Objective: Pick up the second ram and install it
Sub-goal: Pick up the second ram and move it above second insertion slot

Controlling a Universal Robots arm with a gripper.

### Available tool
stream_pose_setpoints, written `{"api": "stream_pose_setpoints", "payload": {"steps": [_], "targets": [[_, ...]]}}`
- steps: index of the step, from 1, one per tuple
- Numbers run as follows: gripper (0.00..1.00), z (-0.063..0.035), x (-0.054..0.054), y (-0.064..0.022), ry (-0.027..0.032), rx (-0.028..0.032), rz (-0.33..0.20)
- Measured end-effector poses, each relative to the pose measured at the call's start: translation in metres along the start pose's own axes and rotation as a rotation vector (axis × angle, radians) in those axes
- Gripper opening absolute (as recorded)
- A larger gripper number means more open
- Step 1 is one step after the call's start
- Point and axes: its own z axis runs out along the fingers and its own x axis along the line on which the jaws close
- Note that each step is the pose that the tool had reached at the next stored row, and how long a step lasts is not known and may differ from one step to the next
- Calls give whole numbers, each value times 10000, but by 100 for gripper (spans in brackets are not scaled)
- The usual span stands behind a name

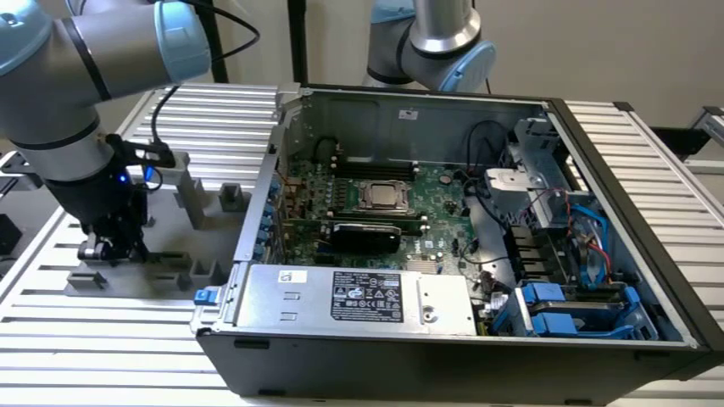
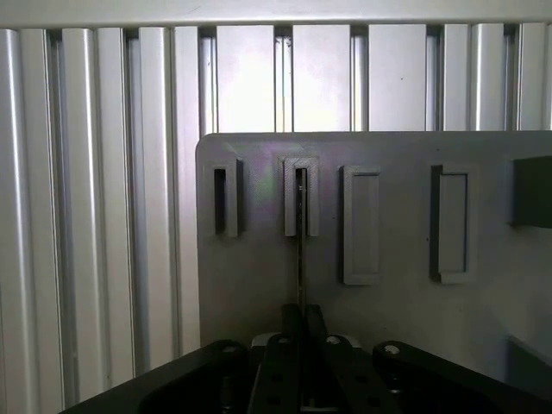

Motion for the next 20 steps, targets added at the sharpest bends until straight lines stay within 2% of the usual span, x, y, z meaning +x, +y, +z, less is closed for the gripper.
{"api": "stream_pose_setpoints", "payload": {"steps": [5, 9, 12, 20], "targets": [[0, -28, 0, 0, -1, 0, 0], [0, -109, 0, 1, -1, 1, 0], [0, -209, 0, 2, 0, 0, 0], [0, -571, 1, 6, 0, -1, 0]]}}
